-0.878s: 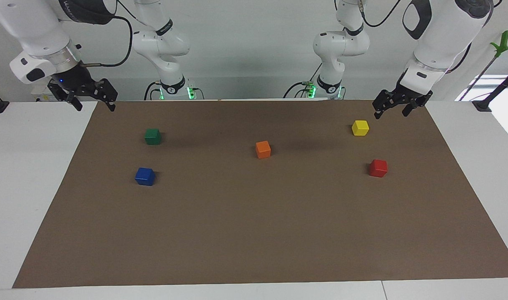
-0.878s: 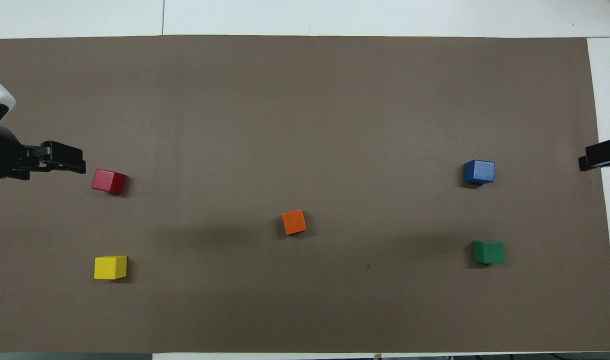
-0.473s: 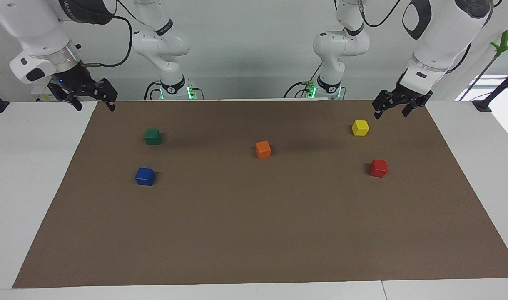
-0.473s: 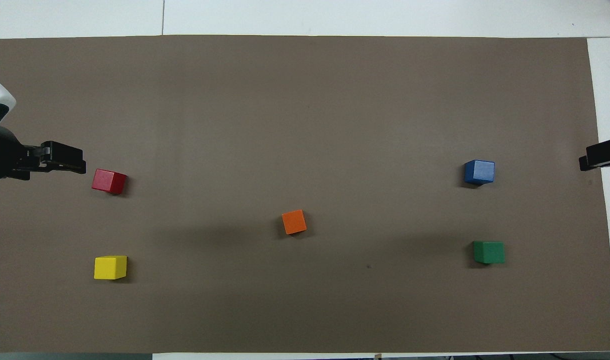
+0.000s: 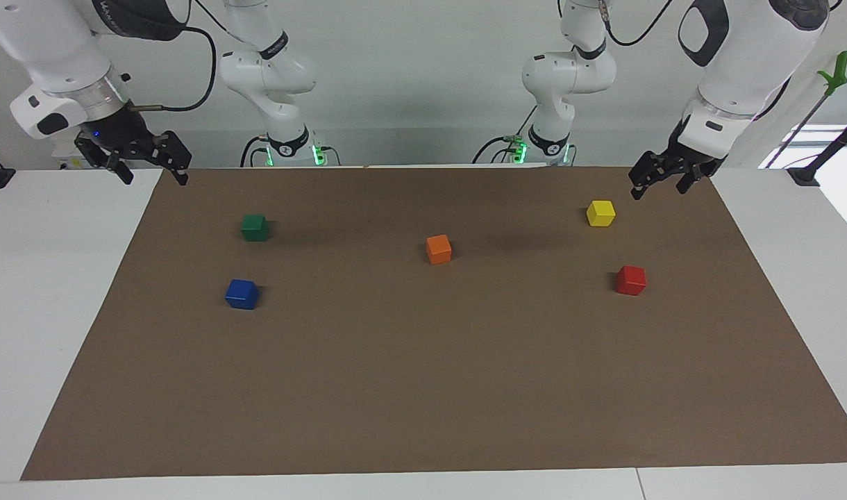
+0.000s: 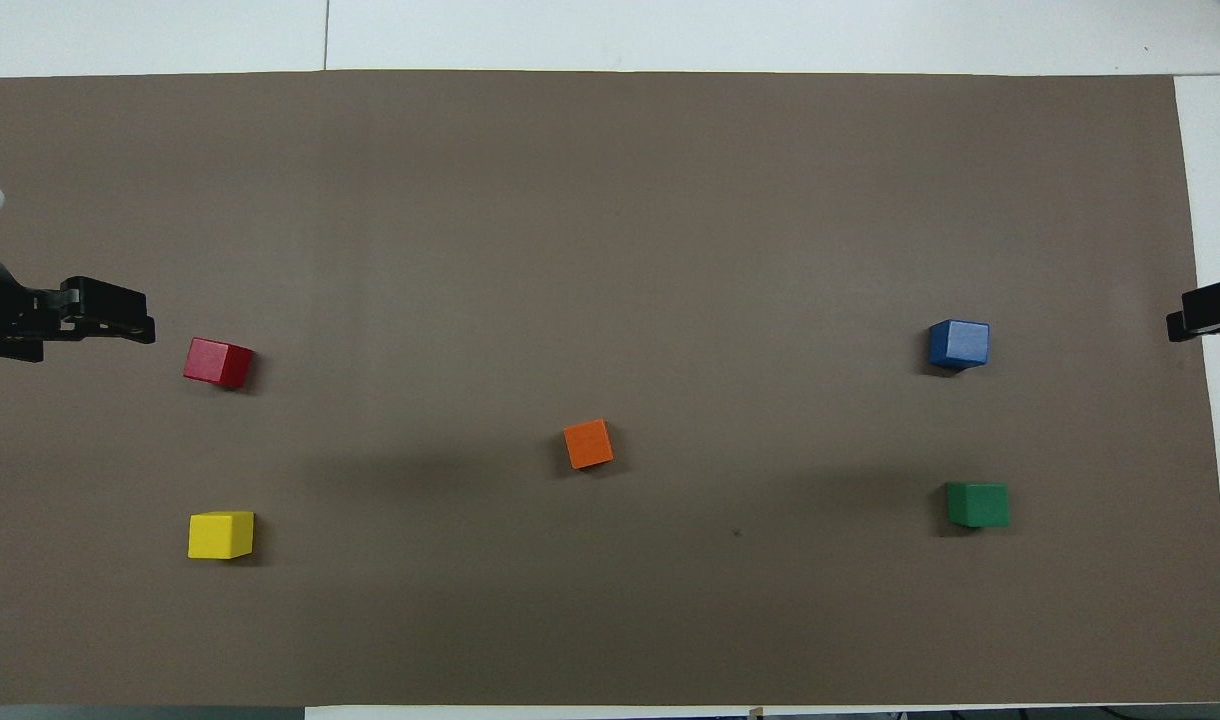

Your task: Transfer red block to right arm and stack on blue block

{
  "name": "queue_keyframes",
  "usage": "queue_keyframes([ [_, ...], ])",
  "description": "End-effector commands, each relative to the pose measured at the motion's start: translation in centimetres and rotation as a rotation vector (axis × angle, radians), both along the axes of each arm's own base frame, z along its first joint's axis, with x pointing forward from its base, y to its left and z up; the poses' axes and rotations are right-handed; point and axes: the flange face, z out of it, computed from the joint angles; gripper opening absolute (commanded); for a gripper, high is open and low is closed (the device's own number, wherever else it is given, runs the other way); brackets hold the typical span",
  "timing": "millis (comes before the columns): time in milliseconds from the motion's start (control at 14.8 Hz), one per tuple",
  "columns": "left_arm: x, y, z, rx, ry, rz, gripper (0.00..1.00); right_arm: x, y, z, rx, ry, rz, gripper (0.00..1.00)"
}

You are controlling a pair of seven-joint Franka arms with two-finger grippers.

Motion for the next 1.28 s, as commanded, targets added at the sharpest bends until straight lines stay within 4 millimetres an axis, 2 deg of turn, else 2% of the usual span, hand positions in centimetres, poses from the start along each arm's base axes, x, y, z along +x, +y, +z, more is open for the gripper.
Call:
queue_keyframes([
  [0,0.0,1.7,-0.6,-0.007,-0.037,-0.027,1.00,0.1,-0.1,0.4,0.018,-0.003,0.024,1.00],
  [203,0.9,5.3,-2.5,0.007,-0.063,-0.142,1.00,-0.1,0.0,0.3,0.015,0.001,0.024,1.00],
  [270,1.4,5.8,-3.9,0.007,-0.062,-0.153,1.00,-0.2,-0.2,0.2,0.014,0.003,0.023,1.00],
  [473,2.7,6.0,-8.7,0.004,-0.031,-0.148,1.00,-0.3,-0.4,0.0,0.009,0.008,0.021,1.00],
  [541,2.5,6.0,-10.6,0.003,-0.030,-0.148,1.00,-0.3,-0.4,0.0,0.010,0.009,0.020,1.00],
  [676,1.8,5.8,-13.1,0.006,-0.045,-0.150,1.00,-0.5,-0.1,-0.1,0.036,0.010,0.022,1.00],
  [743,1.3,5.3,-14.5,0.003,-0.021,-0.156,1.00,-0.7,0.2,-0.4,0.089,0.007,0.027,1.00],
  [811,0.9,5.1,-15.8,0.001,-0.008,-0.160,1.00,-1.0,-0.3,-0.7,0.154,0.000,0.006,1.00],
  [878,0.6,5.1,-16.8,0.004,-0.017,-0.165,1.00,-1.3,-0.6,-1.3,0.212,-0.011,-0.018,1.00],
  [1081,0.7,5.1,-18.1,0.010,-0.027,-0.190,1.00,-3.2,-0.9,-3.5,0.368,-0.026,-0.038,1.00],
  [1216,0.7,5.2,-19.1,0.023,-0.031,-0.227,1.00,-3.4,-0.4,-5.2,0.455,-0.035,-0.024,1.00],
])
